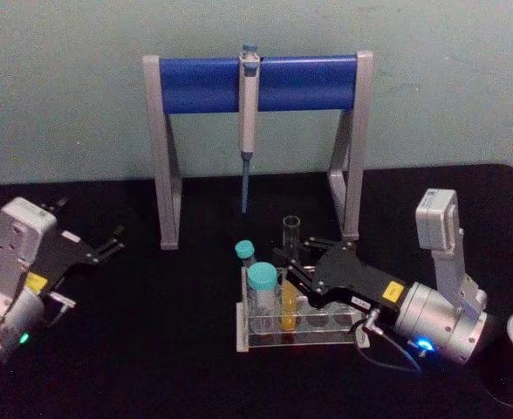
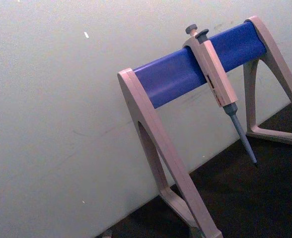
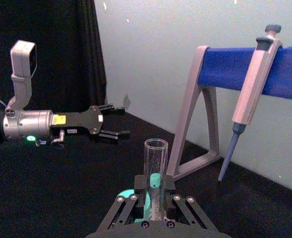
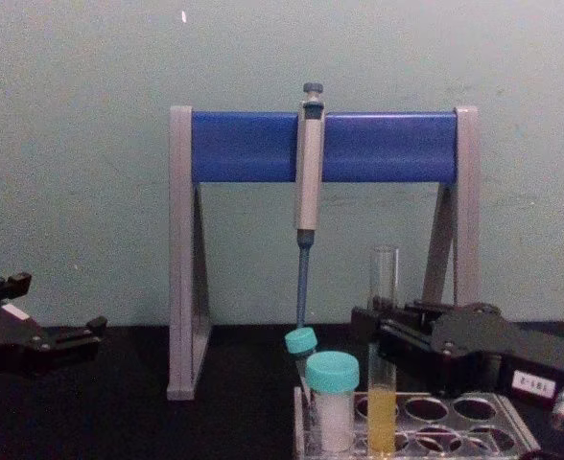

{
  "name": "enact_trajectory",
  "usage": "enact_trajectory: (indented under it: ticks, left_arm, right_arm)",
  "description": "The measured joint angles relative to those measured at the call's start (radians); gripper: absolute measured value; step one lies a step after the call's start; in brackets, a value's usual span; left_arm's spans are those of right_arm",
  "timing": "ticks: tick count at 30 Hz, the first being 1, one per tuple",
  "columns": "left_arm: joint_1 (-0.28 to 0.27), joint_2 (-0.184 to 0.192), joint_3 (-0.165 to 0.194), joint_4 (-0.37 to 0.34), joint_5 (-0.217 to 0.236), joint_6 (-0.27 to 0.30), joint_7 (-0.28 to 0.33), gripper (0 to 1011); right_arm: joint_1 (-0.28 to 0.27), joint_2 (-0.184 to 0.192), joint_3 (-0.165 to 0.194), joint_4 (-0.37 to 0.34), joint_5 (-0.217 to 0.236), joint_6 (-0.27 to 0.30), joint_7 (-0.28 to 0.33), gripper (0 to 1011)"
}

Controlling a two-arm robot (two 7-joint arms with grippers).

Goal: Pick up the test tube from the test tube rack, shake it, then place it back into the test tube rack.

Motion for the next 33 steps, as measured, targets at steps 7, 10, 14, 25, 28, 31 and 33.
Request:
enact_trajectory:
  ticks: [7, 10, 14, 25, 28, 31, 33]
  left_arm:
    - [0.000, 0.000, 0.000, 0.000, 0.000, 0.000, 0.000, 1001]
    - [0.000, 0.000, 0.000, 0.000, 0.000, 0.000, 0.000, 1001]
    - [0.000, 0.000, 0.000, 0.000, 0.000, 0.000, 0.000, 1001]
    - [0.000, 0.000, 0.000, 0.000, 0.000, 0.000, 0.000, 1001]
    - [0.000, 0.000, 0.000, 0.000, 0.000, 0.000, 0.000, 1001]
    - [0.000, 0.000, 0.000, 0.000, 0.000, 0.000, 0.000, 1001]
    - [0.000, 0.000, 0.000, 0.000, 0.000, 0.000, 0.000, 1001]
  right_arm:
    - [0.003, -0.007, -0.003, 0.020, -0.007, 0.004, -0.004, 234]
    - [0.004, -0.010, -0.003, 0.025, -0.007, 0.005, -0.006, 234]
    - [0.004, -0.012, -0.003, 0.025, -0.014, 0.006, -0.014, 234]
    - [0.003, -0.011, -0.002, 0.024, -0.013, 0.007, -0.013, 234]
    - [0.002, -0.011, -0.002, 0.025, -0.016, 0.010, -0.013, 266]
    - [0.002, -0.011, -0.002, 0.024, -0.015, 0.010, -0.012, 361]
    - [0.002, -0.010, -0.002, 0.025, -0.015, 0.010, -0.012, 439]
